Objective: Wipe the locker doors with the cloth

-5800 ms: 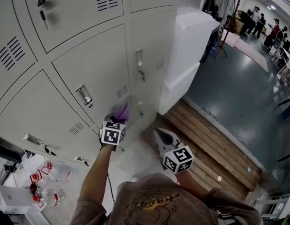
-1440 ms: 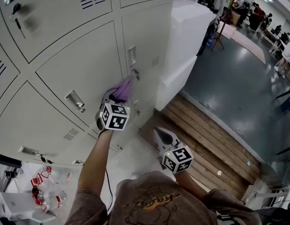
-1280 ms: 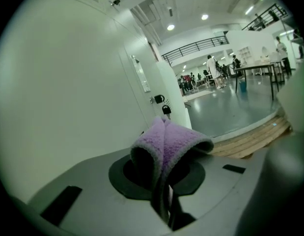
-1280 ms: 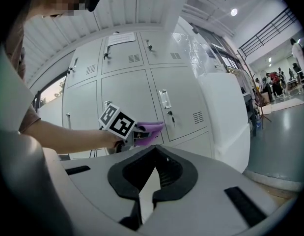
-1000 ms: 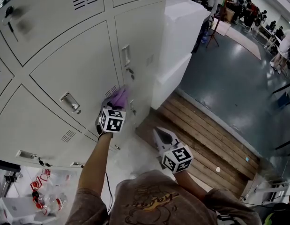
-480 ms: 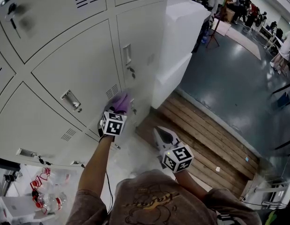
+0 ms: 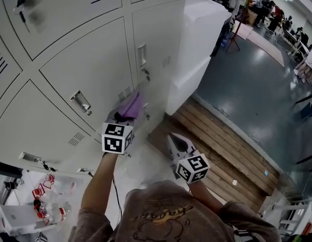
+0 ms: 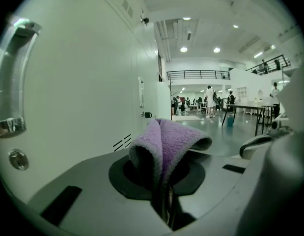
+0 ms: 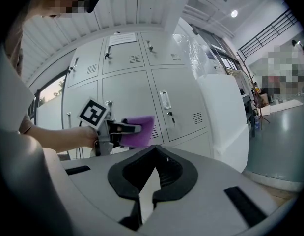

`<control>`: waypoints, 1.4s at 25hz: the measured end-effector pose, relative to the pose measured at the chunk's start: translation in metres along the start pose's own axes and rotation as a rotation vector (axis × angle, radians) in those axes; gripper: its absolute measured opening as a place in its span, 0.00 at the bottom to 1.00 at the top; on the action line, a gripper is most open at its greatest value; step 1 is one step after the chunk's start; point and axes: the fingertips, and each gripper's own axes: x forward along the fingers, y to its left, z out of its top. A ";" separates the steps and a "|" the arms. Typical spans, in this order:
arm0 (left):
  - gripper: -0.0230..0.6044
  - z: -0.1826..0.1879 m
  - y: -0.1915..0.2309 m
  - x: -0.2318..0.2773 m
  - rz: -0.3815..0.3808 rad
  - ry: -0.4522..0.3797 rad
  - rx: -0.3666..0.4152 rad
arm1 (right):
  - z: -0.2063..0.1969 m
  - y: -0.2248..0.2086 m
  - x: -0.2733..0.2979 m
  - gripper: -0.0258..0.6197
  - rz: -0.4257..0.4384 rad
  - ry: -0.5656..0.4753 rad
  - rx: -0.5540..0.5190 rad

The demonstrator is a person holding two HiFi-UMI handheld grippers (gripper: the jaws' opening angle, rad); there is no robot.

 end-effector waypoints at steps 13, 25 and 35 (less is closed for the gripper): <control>0.10 -0.003 -0.021 -0.106 0.030 -0.116 -0.110 | 0.009 0.021 0.006 0.04 0.067 -0.001 -0.016; 0.10 -0.059 -0.019 -0.139 0.091 -0.234 -0.202 | -0.003 0.041 0.014 0.04 0.122 0.016 -0.067; 0.10 -0.077 -0.016 -0.139 0.097 -0.277 -0.318 | -0.018 0.040 0.015 0.04 0.124 0.030 -0.067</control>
